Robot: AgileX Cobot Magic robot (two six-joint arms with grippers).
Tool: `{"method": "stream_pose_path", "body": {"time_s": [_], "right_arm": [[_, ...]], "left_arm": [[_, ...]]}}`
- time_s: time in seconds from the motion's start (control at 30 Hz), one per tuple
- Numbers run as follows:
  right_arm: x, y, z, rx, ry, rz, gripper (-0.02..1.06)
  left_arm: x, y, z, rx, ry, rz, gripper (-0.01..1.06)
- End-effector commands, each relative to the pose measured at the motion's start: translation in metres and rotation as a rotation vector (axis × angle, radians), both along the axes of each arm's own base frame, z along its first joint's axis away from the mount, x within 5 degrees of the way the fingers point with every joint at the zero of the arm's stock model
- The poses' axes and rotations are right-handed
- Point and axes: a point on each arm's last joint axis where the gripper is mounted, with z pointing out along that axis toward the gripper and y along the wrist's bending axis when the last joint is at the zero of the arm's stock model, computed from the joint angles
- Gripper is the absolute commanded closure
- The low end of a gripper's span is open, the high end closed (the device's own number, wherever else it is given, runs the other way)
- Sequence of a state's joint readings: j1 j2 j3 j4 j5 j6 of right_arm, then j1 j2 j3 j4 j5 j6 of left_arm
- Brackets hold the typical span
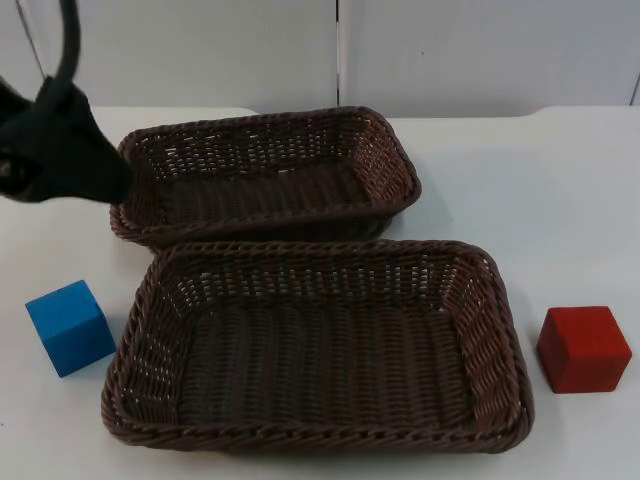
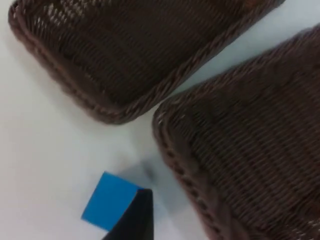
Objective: Pick up one cube with the left hand and place it into the upper basket. Pick up one cube with the right hand and place it into the lower basket.
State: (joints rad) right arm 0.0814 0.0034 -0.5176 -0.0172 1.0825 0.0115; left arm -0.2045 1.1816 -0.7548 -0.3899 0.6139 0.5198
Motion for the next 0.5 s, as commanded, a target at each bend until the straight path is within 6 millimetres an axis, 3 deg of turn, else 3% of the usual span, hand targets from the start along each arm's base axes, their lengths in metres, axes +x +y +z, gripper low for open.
{"method": "stream_pose_path", "body": {"time_s": [0.0,0.3,0.47], "right_arm": [[0.0,0.0,0.0,0.0,-0.006,-0.011,-0.01],[0.0,0.0,0.0,0.0,-0.006,-0.011,-0.01],[0.0,0.001,0.0,-0.003,-0.006,0.005,-0.01]], "left_arm": [[0.007,0.0,-0.003,0.04,0.011,0.0,0.0],[0.036,-0.002,-0.026,0.067,0.107,0.059,0.0],[0.04,-0.003,-0.034,0.063,0.139,0.078,0.0]]}}
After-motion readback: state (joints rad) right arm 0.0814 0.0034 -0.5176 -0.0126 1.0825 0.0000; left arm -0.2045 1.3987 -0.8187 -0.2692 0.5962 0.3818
